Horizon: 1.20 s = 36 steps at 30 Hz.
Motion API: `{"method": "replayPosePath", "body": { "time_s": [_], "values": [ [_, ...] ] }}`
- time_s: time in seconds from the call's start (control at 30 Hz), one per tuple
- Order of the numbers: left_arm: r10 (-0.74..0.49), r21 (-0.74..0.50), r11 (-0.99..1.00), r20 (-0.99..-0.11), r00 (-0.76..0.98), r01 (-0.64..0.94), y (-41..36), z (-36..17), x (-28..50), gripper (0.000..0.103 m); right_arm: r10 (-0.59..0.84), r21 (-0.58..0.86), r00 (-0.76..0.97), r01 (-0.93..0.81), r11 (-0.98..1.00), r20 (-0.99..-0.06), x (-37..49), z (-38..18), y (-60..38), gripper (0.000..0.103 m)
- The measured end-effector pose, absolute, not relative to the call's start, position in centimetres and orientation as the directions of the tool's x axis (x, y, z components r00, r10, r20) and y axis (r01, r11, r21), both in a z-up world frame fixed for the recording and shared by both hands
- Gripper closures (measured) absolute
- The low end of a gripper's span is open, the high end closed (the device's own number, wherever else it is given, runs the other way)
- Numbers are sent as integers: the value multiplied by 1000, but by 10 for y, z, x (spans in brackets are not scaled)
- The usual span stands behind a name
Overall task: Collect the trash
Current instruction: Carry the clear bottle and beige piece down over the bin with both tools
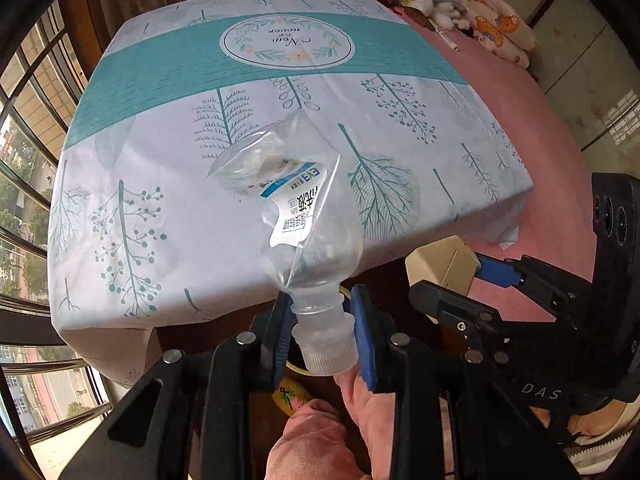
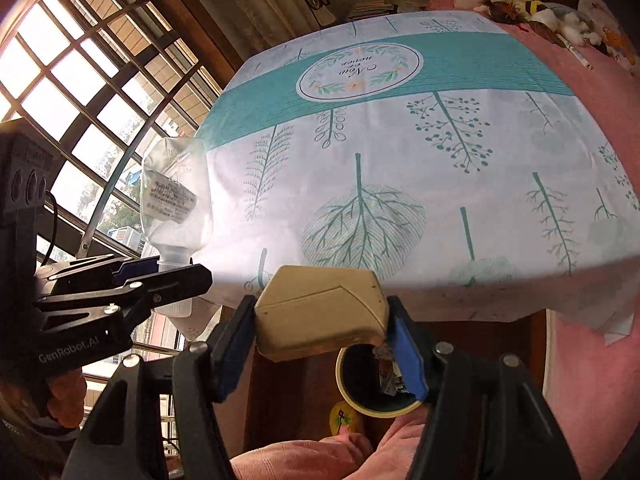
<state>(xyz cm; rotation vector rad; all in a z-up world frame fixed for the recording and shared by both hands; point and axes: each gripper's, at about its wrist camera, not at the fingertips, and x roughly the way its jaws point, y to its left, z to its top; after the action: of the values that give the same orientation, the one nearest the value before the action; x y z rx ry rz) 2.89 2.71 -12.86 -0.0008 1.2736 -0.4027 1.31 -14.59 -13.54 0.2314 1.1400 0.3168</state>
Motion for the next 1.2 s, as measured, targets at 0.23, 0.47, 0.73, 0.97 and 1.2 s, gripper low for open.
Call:
{"method": "replayPosePath", "body": {
  "time_s": [0.23,0.47,0.73,0.97,1.2],
  "values": [
    [-309,-259,920,-941,137,295,5,-174,-1,76,322,314,300,-74,946,-898,-13,-186,-156,39],
    [-260,-235,939,-963,72,250,-13,-258,-27,76,309,300,184,-78,951,-933,-26,-273,-165,39],
    [-224,-219,960,-974,11,177,-25,-361,-24,76,282,275,100,-73,959,-954,-12,-375,-176,39],
    [-141,-137,981,-990,22,136,-30,-404,-12,37,311,311,71,-7,950,-948,8,-432,-180,38],
    [-72,-70,996,-997,34,48,-8,-415,-9,1,341,345,62,68,936,-938,7,-448,-188,30]
  ]
}}
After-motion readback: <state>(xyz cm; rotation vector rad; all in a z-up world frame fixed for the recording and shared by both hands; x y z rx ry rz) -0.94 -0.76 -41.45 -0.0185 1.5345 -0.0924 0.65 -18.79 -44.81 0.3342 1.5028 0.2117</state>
